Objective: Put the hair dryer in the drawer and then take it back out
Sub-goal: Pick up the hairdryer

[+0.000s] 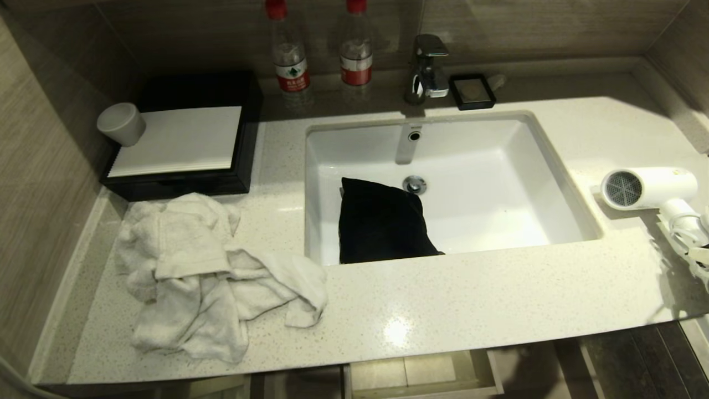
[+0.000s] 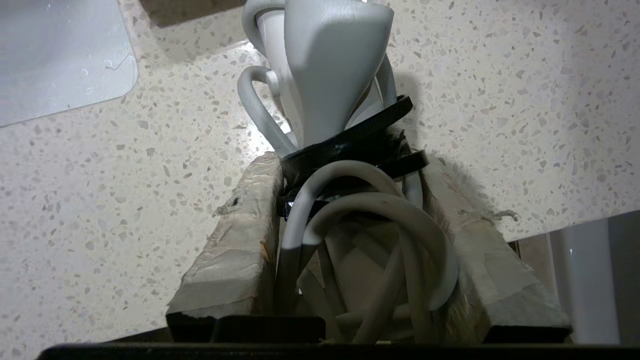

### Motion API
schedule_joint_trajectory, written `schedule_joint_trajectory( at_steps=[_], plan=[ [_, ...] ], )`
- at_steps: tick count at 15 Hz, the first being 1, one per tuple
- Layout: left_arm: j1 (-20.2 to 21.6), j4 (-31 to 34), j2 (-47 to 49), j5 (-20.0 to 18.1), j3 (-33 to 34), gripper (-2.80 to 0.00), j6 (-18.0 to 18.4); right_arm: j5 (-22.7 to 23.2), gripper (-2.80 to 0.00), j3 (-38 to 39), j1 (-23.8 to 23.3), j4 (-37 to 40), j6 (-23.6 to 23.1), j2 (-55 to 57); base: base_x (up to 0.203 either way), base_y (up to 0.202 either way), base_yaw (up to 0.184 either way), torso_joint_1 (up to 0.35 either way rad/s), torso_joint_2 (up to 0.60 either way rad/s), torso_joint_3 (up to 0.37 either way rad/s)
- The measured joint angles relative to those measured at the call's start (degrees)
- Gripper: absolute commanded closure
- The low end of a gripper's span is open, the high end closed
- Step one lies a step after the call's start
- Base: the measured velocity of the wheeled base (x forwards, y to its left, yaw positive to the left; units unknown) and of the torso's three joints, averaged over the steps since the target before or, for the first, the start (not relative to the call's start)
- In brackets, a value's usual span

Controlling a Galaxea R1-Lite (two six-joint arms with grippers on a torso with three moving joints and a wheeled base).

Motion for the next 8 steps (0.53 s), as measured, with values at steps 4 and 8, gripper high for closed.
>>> schedule_joint_trajectory(
  at_steps=[4,8],
  plan=[
    [0.0,0.0,0.0,0.0,0.0,0.0,-0.01,-0.1,0.0,0.84,0.0,0.83,-0.93,-4.32,0.0,0.0,0.0,0.0,0.0,0.0],
    [0.0,0.0,0.0,0.0,0.0,0.0,0.0,-2.42,0.0,2.26,0.0,0.86,-4.78,-7.61,0.0,0.0,0.0,0.0,0.0,0.0]
  ],
)
